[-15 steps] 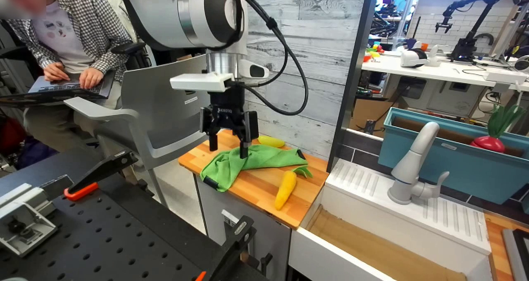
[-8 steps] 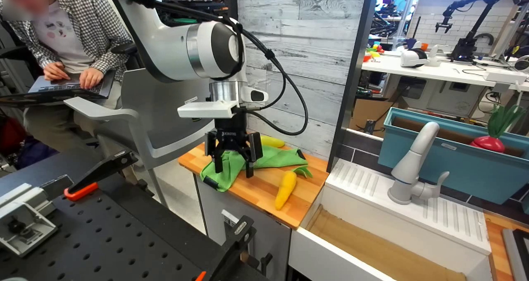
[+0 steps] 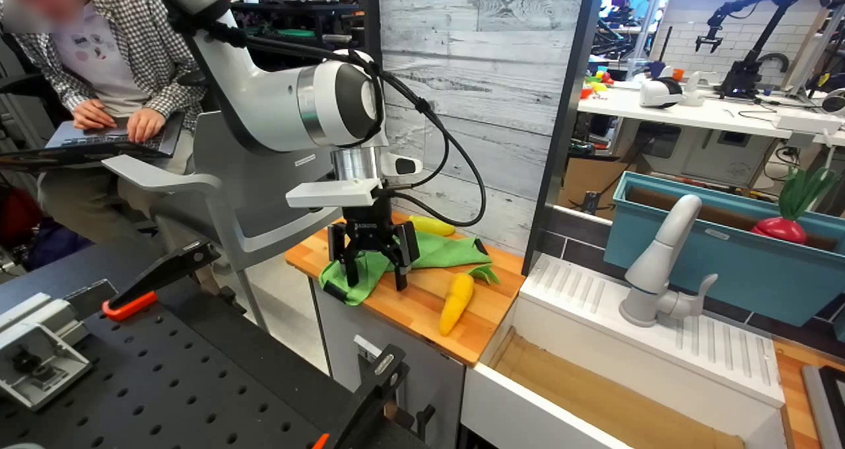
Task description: Fold the green towel
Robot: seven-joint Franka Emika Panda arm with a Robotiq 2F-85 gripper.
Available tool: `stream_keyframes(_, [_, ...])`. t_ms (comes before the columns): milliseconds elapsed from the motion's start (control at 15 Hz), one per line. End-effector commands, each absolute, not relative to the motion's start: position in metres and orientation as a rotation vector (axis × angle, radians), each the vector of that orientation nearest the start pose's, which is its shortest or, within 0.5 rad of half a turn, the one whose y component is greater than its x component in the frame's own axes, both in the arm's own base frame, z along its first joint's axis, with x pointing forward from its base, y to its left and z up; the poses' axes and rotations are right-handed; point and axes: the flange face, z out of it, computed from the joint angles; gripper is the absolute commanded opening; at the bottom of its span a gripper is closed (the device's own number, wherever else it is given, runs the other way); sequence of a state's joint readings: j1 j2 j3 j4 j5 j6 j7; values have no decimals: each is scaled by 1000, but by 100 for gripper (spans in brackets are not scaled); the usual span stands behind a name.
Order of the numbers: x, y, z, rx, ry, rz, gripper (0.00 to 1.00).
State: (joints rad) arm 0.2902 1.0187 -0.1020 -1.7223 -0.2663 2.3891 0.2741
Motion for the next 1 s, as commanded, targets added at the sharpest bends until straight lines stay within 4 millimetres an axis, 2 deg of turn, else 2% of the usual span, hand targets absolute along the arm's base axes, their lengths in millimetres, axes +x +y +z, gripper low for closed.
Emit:
stream_keyframes(0, [577, 105, -21, -3405, -298, 499, 100])
stream_keyframes(333, [577, 103, -18, -3403, -266, 500, 100])
stream_keyframes(933, [585, 93, -22, -3346, -195, 336, 100])
